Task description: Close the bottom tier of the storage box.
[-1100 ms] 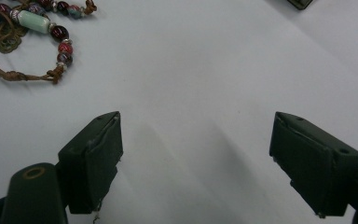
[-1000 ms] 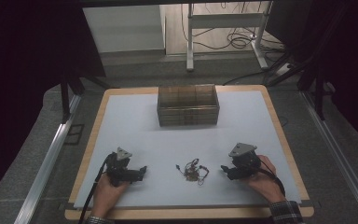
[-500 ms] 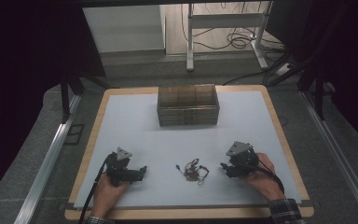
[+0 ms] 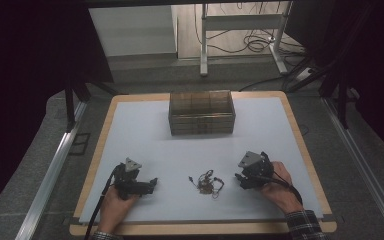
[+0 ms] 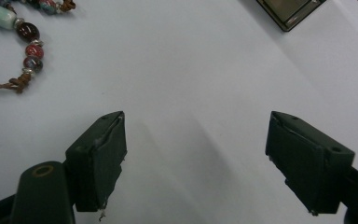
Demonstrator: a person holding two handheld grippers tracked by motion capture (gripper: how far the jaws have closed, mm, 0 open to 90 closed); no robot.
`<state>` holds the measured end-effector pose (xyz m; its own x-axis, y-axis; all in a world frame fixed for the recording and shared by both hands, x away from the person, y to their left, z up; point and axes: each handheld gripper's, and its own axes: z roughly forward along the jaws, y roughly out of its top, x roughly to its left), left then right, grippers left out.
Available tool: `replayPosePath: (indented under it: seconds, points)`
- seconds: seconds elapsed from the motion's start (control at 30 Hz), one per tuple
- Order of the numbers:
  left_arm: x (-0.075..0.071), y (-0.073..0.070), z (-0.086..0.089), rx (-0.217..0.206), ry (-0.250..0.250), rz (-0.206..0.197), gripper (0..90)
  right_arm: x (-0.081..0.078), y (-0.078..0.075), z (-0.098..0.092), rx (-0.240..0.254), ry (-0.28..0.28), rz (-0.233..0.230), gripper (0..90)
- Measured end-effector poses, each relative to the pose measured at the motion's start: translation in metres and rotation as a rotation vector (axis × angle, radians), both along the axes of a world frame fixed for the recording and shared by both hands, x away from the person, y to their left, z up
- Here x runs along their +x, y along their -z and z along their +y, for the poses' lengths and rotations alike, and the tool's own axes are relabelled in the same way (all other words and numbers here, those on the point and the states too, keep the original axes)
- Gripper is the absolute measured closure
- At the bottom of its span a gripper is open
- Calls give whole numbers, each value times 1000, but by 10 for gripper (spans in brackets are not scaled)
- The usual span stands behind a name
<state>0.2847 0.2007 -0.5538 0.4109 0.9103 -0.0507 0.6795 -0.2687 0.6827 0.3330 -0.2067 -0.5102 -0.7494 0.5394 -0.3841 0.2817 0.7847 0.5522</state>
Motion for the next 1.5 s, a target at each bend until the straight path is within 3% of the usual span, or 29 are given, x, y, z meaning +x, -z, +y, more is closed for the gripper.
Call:
replayPosePath:
  seconds: [1.5]
  points:
    - [0, 0, 0, 0, 1, 0, 5, 14, 0, 33, -196, -84, -184, 262]
